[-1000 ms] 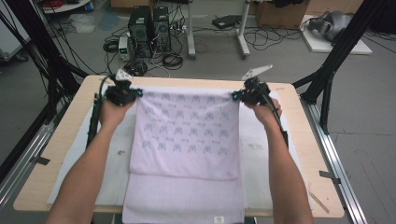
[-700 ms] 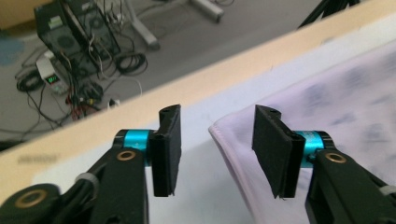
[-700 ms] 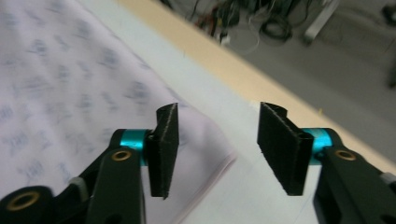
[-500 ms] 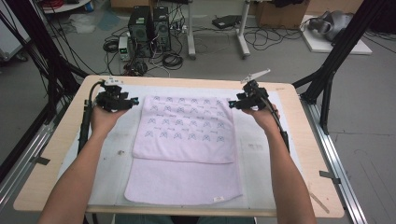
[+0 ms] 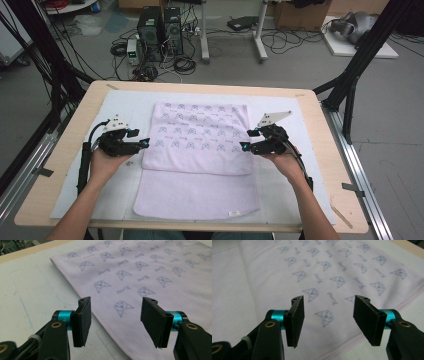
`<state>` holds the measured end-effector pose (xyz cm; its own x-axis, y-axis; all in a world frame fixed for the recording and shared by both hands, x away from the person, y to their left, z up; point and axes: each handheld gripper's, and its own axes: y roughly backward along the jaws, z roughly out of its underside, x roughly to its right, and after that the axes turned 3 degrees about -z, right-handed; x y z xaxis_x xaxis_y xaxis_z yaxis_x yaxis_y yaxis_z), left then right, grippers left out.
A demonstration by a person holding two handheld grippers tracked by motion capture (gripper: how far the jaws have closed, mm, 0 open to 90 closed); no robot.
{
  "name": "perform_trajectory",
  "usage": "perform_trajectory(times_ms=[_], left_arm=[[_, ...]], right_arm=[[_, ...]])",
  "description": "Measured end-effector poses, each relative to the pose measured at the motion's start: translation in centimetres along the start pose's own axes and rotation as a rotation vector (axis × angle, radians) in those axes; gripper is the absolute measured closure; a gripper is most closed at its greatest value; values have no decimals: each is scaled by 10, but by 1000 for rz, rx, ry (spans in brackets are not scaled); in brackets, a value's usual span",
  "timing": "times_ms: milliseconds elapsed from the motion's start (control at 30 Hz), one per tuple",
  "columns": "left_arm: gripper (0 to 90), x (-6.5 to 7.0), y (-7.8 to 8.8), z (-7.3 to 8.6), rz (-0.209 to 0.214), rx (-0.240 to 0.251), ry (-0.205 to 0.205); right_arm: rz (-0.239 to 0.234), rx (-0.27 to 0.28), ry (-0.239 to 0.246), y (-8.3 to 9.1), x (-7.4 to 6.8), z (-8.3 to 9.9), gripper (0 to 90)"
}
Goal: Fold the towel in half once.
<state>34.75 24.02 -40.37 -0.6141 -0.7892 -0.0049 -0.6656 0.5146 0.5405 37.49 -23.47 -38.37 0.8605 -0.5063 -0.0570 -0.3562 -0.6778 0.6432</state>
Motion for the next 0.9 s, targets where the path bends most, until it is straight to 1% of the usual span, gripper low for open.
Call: perform_trajectory(times_ms=[33,100,167,200,233,267,300,333,367,400,433,500,533,567,633,733,767,833,867,900], left_arm=[[414,3,1,2,15,1,5],[402,7,4,7,19,-8,-16],[401,11,5,12,38,-13,-33],[404,12,5,15,38,-21,-39],[409,14,5,17,51,-25,-42],[425,16,5,20,63,-25,-46],[452,19,5,23,71,-22,-54],[483,21,4,26,86,-25,-57],[504,23,3,27,104,-33,-62],[520,25,2,28,110,-57,-78],[526,28,2,28,111,-66,-91],[564,31,2,28,119,-69,-113],[569,32,2,28,117,-72,-122],[572,31,2,28,120,-74,-114],[577,31,2,29,121,-85,-115],[584,33,0,30,120,-99,-124],[584,34,-1,32,115,-96,-118],[565,34,-4,39,98,-102,-111],[564,33,-6,42,99,-116,-97],[581,32,-7,45,105,-117,-93]], right_arm=[[-4,-11,6,0,-3,3,414],[-14,-20,17,-2,-8,8,414],[-30,-19,16,-2,-13,13,415],[-32,-23,13,-2,-15,16,419],[-30,-22,22,-3,-17,19,423],[-44,-24,20,-5,-18,22,429],[-57,-49,13,-7,-19,24,434],[-64,-74,17,-8,-21,25,443],[-71,-90,19,-10,-22,25,460],[-82,-98,22,-11,-23,26,472],[-82,-109,26,-11,-25,26,473],[-92,-113,32,-12,-28,27,492],[-83,-98,38,-12,-31,29,499],[-77,-87,47,-13,-33,32,504],[-82,-97,40,-15,-34,38,503],[-74,-98,30,-17,-36,48,505],[-74,-97,26,-18,-35,50,510],[-80,-119,18,-20,-35,53,508],[-78,-126,25,-21,-35,53,508],[-72,-130,27,-21,-36,52,516]])
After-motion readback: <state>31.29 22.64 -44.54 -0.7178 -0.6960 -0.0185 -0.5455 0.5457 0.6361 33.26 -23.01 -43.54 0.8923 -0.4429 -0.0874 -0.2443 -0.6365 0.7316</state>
